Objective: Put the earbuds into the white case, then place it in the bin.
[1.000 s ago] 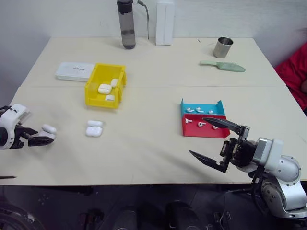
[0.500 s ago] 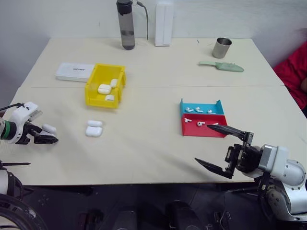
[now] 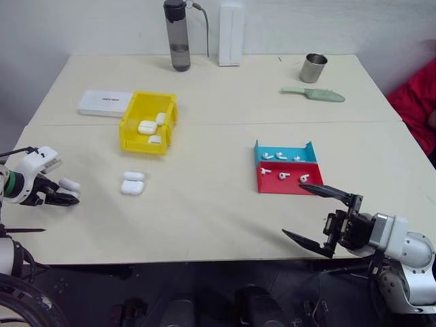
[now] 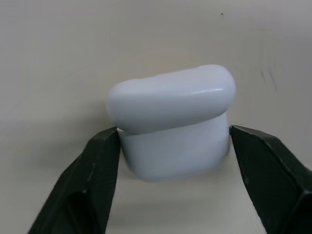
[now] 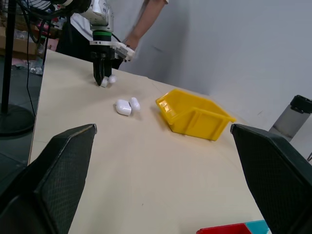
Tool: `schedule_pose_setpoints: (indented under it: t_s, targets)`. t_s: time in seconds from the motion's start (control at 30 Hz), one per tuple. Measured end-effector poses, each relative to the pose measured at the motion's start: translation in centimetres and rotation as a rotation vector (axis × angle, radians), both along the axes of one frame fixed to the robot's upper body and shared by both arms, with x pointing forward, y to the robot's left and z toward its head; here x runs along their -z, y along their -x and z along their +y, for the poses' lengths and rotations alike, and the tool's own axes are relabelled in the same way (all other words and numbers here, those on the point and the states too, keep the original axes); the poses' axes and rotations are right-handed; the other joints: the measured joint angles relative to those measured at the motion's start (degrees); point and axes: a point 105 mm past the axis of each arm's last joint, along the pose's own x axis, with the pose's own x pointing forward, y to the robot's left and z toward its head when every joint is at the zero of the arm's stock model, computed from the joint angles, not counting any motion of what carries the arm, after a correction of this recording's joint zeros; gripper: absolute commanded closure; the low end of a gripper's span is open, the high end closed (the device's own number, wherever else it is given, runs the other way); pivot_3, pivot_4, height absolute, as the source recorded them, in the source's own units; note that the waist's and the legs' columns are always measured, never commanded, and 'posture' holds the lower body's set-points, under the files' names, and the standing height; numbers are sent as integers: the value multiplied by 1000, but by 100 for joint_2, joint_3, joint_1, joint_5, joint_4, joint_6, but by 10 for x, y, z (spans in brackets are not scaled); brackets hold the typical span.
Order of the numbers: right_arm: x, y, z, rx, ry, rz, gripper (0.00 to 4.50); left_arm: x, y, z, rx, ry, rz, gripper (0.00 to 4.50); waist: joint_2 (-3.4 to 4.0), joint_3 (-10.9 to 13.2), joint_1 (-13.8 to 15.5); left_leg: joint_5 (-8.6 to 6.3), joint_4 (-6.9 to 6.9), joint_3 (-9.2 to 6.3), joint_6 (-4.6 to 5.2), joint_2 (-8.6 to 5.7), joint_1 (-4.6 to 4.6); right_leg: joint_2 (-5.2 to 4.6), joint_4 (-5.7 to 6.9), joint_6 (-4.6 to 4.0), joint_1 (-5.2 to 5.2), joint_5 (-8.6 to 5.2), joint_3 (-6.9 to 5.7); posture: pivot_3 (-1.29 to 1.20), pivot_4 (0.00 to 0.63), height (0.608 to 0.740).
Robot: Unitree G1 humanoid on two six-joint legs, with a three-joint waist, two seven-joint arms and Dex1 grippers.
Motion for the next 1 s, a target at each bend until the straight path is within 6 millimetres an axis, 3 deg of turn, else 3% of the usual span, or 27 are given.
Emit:
schedule_pose_setpoints:
  t_s: [0.2, 0.3, 0.4, 0.53, 0.73, 0.83, 1.0]
  targets:
    - [6, 4, -2, 7, -4, -5, 0, -2, 1, -6, 27, 30, 11, 1686, 0, 0, 5, 0, 1, 0, 0, 0, 0, 0, -1, 0, 2, 0, 0, 0, 150, 740]
    - [9, 6, -5, 18, -1, 2, 0, -15, -3, -23, 129, 146, -81, 1686, -5, 3, 11, 0, 3, -4, -1, 1, -3, 0, -4, 0, 1, 0, -2, 0, 150, 740]
    - [16, 8, -14, 58, 31, 53, 0, -46, 4, -54, 386, 303, -273, 1686, -4, 2, 15, -3, 5, -7, 0, 2, -4, -3, -10, 0, 7, 0, -4, 0, 150, 740]
    - [22, 15, -36, 139, 97, 132, 0, -61, 37, -93, 624, 481, -474, 1686, 14, 8, -6, -8, 0, -14, 4, 5, -1, -4, -55, 0, 29, 0, -4, 0, 150, 740]
    - [28, 26, -66, 278, 162, 229, 0, -44, 88, -183, 892, 830, -621, 1686, 18, 7, 88, -8, 7, -14, 6, 7, 4, 1, -72, 1, 53, 1, -1, 0, 150, 740]
    - [31, 32, -79, 359, 197, 265, 0, -50, 94, -212, 945, 891, -734, 1686, 36, -7, 170, -7, 9, -11, 8, 6, 17, 4, -77, 5, 71, 3, 2, 0, 150, 740]
    - [49, 43, -118, 581, 320, 395, 0, -31, 95, -255, 994, 983, -840, 1686, 49, -15, 220, -11, 6, -6, 15, 4, 25, 11, -94, 9, 88, 5, 7, 0, 150, 740]
